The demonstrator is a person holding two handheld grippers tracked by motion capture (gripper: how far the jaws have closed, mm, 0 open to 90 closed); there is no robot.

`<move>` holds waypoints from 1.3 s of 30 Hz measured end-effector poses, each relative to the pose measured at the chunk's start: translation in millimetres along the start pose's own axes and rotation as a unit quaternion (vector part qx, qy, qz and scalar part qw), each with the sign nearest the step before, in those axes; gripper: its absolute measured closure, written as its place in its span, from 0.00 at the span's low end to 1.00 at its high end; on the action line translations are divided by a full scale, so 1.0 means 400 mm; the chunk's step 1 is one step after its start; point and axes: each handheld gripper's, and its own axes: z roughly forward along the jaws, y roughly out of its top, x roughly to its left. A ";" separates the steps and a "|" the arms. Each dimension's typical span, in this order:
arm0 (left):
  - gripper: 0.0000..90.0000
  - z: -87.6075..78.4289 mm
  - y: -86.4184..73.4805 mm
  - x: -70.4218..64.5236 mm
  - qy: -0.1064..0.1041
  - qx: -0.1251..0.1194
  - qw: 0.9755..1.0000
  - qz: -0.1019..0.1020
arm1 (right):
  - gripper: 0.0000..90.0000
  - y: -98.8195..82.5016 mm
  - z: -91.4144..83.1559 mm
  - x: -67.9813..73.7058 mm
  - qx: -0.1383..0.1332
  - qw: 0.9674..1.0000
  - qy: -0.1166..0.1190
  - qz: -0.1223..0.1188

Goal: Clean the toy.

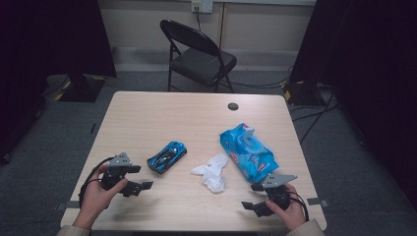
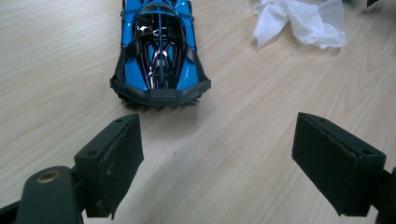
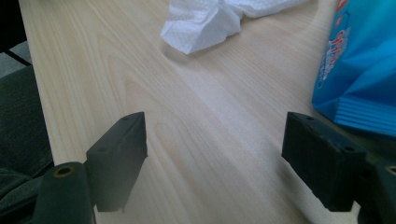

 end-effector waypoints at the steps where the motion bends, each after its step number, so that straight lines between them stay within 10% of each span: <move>1: 0.18 -0.001 -0.001 0.001 0.000 0.000 1.000 0.000 | 0.24 -0.001 -0.002 -0.001 -0.002 1.000 0.000 0.000; 39: 0.18 -0.020 -0.067 0.013 0.009 0.018 1.000 0.005 | 0.23 -0.065 -0.027 -0.012 0.001 0.999 -0.042 -0.027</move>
